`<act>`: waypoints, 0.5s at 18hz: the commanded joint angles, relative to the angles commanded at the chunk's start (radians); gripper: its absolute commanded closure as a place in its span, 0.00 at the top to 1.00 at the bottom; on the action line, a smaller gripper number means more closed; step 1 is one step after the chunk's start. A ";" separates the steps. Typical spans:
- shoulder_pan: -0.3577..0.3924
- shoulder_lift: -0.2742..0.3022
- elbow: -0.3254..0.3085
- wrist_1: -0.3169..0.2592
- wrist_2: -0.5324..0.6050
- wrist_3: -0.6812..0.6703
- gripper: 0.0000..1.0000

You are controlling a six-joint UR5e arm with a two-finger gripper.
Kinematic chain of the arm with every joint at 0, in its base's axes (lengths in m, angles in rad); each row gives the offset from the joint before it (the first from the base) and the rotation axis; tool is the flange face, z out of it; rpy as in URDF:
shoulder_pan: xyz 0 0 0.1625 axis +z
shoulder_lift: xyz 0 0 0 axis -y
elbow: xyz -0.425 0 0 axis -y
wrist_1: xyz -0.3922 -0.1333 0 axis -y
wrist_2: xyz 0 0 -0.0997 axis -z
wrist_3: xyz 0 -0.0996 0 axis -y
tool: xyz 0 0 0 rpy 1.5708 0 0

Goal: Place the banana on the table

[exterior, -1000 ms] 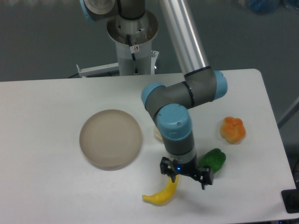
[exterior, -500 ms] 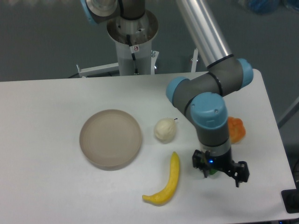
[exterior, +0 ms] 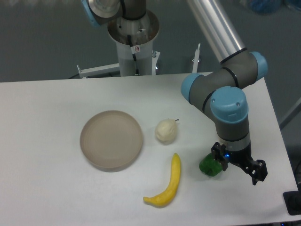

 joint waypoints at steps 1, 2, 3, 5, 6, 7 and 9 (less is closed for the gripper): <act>0.000 0.000 0.000 0.003 0.000 0.000 1.00; 0.000 -0.002 0.000 0.003 0.000 0.000 1.00; 0.002 0.000 0.000 0.005 0.000 0.000 1.00; 0.006 -0.002 0.000 0.005 0.000 0.000 1.00; 0.006 -0.002 0.000 0.005 0.000 0.000 1.00; 0.006 -0.002 0.000 0.005 0.000 0.000 1.00; 0.006 -0.002 -0.002 0.005 0.000 0.000 1.00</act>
